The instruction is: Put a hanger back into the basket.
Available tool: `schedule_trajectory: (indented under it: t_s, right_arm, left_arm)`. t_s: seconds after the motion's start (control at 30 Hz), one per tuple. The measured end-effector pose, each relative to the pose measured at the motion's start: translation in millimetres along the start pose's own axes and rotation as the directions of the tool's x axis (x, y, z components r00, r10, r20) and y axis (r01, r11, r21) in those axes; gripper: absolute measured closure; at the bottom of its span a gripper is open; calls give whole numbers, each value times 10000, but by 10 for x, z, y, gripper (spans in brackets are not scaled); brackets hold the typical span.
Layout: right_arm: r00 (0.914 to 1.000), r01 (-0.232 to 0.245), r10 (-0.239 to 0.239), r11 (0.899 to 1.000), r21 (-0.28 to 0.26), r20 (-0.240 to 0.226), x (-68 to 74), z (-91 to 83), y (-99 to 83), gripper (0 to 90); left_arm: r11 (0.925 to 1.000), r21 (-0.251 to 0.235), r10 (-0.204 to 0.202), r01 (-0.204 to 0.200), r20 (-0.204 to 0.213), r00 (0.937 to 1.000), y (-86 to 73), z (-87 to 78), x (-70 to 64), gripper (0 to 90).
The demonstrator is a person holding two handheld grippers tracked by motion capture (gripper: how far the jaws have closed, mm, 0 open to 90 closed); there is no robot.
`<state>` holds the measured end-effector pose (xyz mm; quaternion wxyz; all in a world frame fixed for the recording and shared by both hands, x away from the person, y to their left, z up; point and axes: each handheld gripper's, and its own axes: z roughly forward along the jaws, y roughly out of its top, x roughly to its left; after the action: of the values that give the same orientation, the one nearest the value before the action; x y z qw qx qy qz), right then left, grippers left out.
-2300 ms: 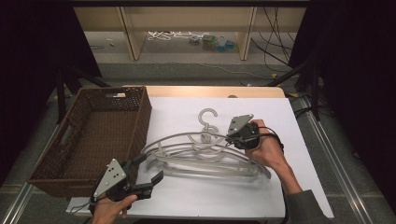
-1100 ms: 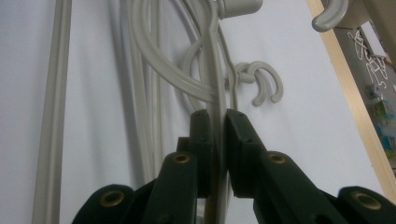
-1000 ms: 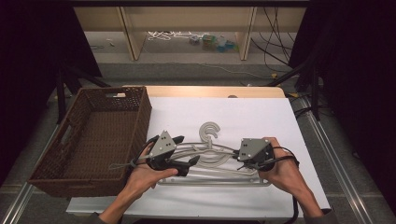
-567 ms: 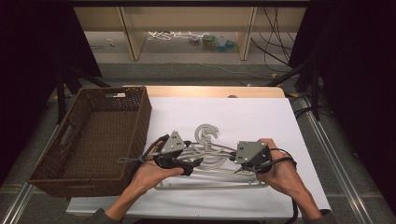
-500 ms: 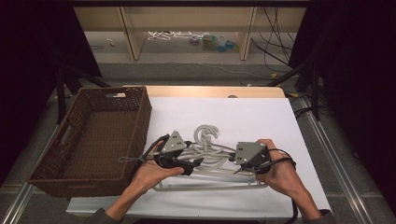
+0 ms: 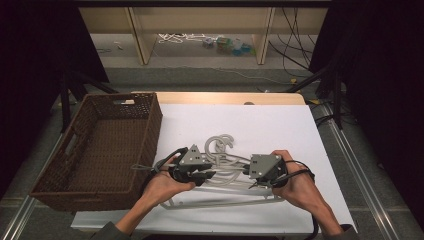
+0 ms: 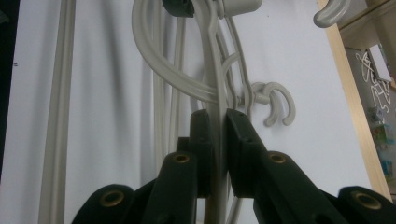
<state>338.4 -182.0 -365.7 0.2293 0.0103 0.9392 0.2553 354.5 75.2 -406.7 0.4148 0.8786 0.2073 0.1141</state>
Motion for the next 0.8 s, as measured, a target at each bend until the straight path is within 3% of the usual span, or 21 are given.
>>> schedule_trajectory:
  t_s: [0.17,0.27,0.37,0.43,0.53,0.57,0.6,0.63,0.7,0.8]
  right_arm:
    - [9996,266,-268,9995,-175,-78,2,4,-10,816]
    - [9993,353,-348,9988,-344,151,-29,-7,-23,796]
    - [9972,577,-562,9979,-279,489,-59,-17,-34,770]
    - [9977,344,-317,9984,-449,602,-70,-22,-29,710]
    - [9924,-614,701,9944,-861,1014,-85,-73,-22,563]
    - [9854,-1032,1167,9885,-1101,1237,-91,-102,-19,509]
    - [9751,-1665,1843,9758,-1420,1235,-96,-133,-13,462]
    - [9632,-1976,2257,9627,-1849,1458,-123,-161,-20,424]
    - [9350,-2807,3234,9257,-2536,1457,-149,-208,-36,375]
    - [8954,-3561,4144,8861,-2966,1631,-146,-242,-75,320]
  left_arm:
    - [9977,118,663,-666,204,9976,27,-45,-39,775]
    - [9920,180,1247,-1250,188,9920,48,-81,-81,805]
    - [9896,190,1419,-1423,225,9896,43,-81,-119,821]
    - [9924,63,1232,-1233,116,9923,38,-94,-112,822]
    - [9951,50,983,-983,5,9952,27,-144,-65,823]
    - [9957,30,924,-924,-49,9957,21,-162,-51,823]
    - [9971,-45,755,-755,-140,9971,17,-178,-42,822]
    - [9973,53,736,-735,-183,9971,16,-204,-22,823]
    - [9982,2,597,-597,-348,9976,15,-237,2,823]
    - [9994,16,353,-353,-575,9977,3,-285,60,822]
